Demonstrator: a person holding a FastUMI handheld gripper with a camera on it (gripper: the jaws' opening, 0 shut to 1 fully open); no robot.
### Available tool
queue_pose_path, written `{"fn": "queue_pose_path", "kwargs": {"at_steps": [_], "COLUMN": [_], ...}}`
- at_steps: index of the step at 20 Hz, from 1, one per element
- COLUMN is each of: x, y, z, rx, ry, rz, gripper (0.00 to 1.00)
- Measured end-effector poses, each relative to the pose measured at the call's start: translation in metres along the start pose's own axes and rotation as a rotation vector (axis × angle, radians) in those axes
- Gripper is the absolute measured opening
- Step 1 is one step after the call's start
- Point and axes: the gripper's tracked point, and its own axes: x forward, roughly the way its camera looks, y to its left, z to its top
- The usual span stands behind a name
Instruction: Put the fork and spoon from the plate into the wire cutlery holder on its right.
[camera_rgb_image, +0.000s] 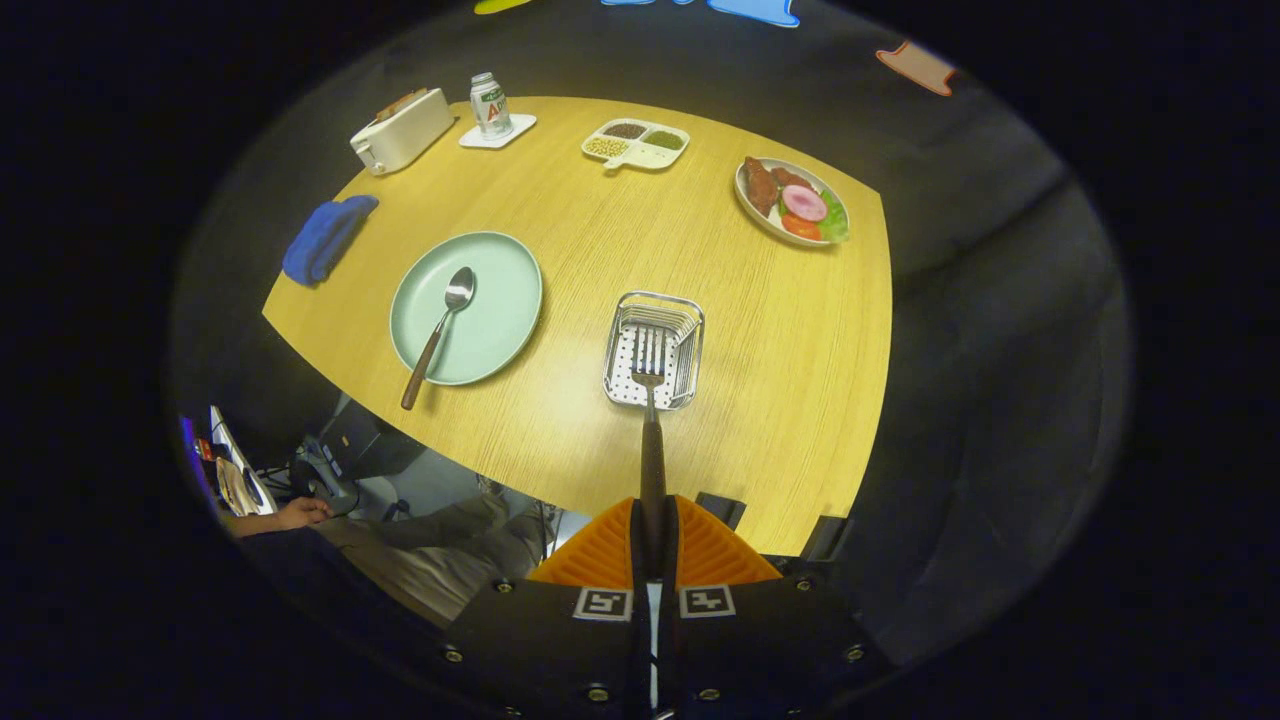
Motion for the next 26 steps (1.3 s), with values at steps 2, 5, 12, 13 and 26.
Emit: {"fn": "queue_pose_path", "kwargs": {"at_steps": [2, 5, 12, 13, 26], "x": [0.011, 0.025, 0.044, 0.046, 0.003], "y": [0.001, -0.001, -0.001, -0.001, -0.005], "z": [0.003, 0.008, 0.025, 0.028, 0.059], "rx": [0.003, 0.003, 0.022, 0.034, 0.132], "ry": [0.042, 0.088, 0.155, 0.162, -0.060], "rz": [0.015, 0.020, 0.050, 0.058, 0.043], "gripper": [0.03, 0.03, 0.03, 0.07, 0.17]}}
